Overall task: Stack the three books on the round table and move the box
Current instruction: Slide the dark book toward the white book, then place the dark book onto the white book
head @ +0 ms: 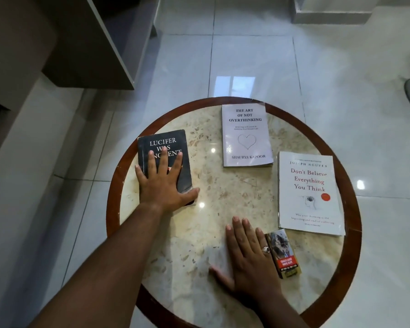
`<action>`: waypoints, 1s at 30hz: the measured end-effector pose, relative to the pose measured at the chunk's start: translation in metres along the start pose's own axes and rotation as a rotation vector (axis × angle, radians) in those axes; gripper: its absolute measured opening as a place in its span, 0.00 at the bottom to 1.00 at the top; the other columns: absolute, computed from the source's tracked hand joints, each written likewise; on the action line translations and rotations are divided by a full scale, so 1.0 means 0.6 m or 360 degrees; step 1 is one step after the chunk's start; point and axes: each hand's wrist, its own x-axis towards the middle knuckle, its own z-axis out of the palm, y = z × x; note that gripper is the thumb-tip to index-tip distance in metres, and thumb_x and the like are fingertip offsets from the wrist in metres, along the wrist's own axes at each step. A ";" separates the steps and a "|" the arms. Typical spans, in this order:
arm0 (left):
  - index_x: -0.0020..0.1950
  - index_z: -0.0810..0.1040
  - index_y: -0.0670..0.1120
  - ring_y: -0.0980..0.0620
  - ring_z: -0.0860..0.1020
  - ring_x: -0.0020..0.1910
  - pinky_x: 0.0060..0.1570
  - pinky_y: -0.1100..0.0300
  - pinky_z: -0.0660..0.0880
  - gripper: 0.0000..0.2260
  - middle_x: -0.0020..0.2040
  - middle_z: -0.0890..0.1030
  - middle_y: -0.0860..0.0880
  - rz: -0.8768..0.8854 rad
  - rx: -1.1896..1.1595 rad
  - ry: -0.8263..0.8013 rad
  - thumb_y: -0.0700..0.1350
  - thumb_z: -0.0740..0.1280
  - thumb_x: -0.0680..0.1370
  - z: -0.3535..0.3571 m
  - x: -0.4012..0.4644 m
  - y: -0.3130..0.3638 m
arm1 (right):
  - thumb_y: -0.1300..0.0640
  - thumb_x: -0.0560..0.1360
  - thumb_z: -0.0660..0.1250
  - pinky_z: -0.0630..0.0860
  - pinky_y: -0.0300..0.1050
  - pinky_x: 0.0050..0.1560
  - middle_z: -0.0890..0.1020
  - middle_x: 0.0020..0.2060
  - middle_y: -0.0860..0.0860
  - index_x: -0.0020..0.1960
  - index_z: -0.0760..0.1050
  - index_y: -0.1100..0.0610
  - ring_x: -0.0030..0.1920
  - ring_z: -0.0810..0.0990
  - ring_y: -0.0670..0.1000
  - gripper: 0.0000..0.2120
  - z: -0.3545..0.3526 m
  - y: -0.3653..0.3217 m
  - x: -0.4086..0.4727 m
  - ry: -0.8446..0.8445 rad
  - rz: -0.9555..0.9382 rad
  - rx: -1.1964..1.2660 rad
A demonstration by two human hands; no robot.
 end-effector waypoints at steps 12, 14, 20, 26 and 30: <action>0.81 0.47 0.55 0.36 0.37 0.79 0.73 0.31 0.40 0.45 0.81 0.36 0.41 -0.0040 -0.0459 -0.0130 0.75 0.58 0.71 -0.075 0.157 0.301 | 0.33 0.80 0.49 0.65 0.60 0.66 0.73 0.72 0.61 0.69 0.76 0.63 0.76 0.63 0.62 0.38 0.013 0.008 0.005 0.0260 -0.0065 -0.0001; 0.80 0.49 0.56 0.33 0.42 0.78 0.72 0.30 0.47 0.48 0.81 0.40 0.39 -0.0185 -0.0501 -0.0210 0.74 0.64 0.68 -0.076 0.168 0.345 | 0.38 0.84 0.43 0.63 0.59 0.68 0.76 0.70 0.60 0.67 0.78 0.60 0.76 0.60 0.61 0.36 0.014 0.009 0.007 0.0279 -0.0068 0.0049; 0.72 0.59 0.57 0.36 0.61 0.58 0.52 0.44 0.67 0.49 0.68 0.56 0.41 -0.0453 -0.0442 -0.0130 0.69 0.75 0.57 -0.085 0.161 0.339 | 0.36 0.82 0.41 0.62 0.58 0.68 0.72 0.73 0.59 0.71 0.75 0.59 0.77 0.63 0.63 0.37 0.005 0.007 0.008 0.0250 -0.0069 0.0122; 0.77 0.51 0.60 0.37 0.60 0.60 0.54 0.43 0.65 0.57 0.69 0.50 0.42 -0.0433 -0.0544 -0.0130 0.70 0.77 0.55 -0.088 0.118 0.284 | 0.30 0.78 0.52 0.62 0.62 0.69 0.68 0.76 0.61 0.75 0.69 0.62 0.75 0.66 0.66 0.41 0.010 0.008 0.003 0.0225 -0.0056 0.0059; 0.79 0.45 0.64 0.36 0.59 0.66 0.63 0.39 0.67 0.61 0.73 0.49 0.41 -0.0453 -0.0752 -0.0002 0.79 0.70 0.52 -0.108 0.085 0.211 | 0.29 0.74 0.62 0.59 0.64 0.72 0.64 0.77 0.62 0.76 0.66 0.63 0.77 0.63 0.65 0.44 0.008 0.006 0.002 0.0178 -0.0065 0.0007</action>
